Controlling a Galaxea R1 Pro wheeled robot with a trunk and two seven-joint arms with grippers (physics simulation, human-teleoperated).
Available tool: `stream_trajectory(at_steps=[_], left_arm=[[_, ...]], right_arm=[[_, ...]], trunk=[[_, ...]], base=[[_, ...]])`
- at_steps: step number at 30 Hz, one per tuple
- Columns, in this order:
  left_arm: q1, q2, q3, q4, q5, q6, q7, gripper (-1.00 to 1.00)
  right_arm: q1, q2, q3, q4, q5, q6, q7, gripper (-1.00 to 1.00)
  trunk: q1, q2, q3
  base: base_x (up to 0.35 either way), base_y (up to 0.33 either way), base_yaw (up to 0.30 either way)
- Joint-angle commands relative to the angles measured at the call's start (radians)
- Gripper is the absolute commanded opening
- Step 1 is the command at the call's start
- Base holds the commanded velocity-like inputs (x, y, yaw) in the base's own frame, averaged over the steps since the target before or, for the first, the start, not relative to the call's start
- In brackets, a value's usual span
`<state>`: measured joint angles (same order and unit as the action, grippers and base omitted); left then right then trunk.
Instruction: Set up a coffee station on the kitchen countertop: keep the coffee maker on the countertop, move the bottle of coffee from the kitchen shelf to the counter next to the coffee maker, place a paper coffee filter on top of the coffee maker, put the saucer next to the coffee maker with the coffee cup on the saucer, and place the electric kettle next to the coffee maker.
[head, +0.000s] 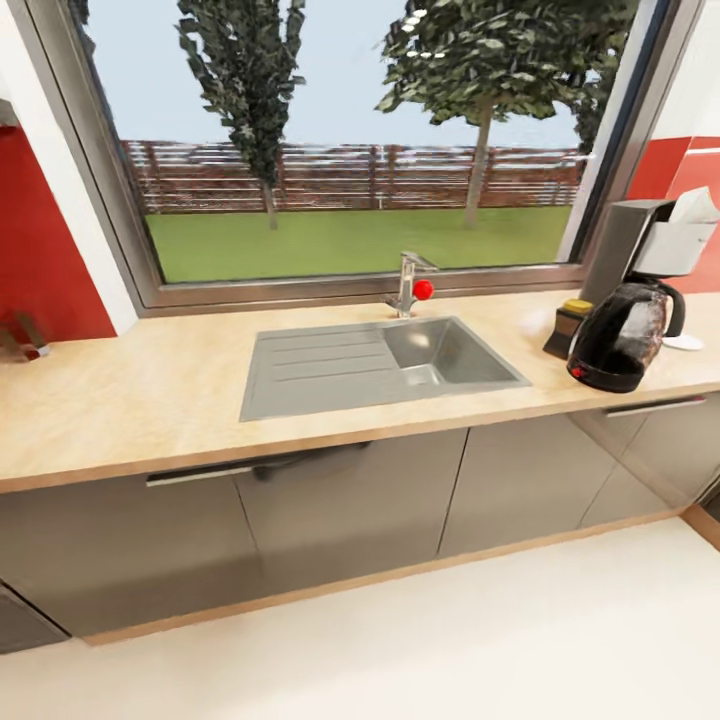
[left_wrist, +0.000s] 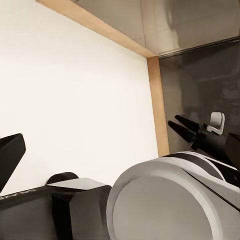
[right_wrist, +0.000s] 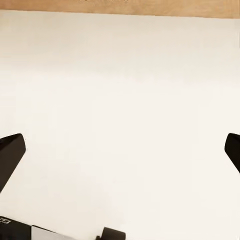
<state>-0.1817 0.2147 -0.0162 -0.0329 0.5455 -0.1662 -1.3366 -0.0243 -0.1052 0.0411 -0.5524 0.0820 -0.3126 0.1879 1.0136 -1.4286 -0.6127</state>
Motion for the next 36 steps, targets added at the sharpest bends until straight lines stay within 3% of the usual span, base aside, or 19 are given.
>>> stream_trajectory(at_steps=[1,36], left_arm=[[-0.001,0.0,-0.001,0.001,0.001,-0.01,-0.001,1.0],[-0.001,0.001,0.001,0.001,0.001,-0.01,-0.001,1.0]], right_arm=[[0.0,-0.001,0.002,0.0,0.008,-0.003,-0.002,1.0],[0.0,-0.001,0.008,0.006,0.008,-0.004,-0.002,1.0]], trunk=[[0.0,0.0,-0.001],[0.0,0.0,-0.001]], base=[[0.0,0.0,0.271],[0.0,0.0,0.271]])
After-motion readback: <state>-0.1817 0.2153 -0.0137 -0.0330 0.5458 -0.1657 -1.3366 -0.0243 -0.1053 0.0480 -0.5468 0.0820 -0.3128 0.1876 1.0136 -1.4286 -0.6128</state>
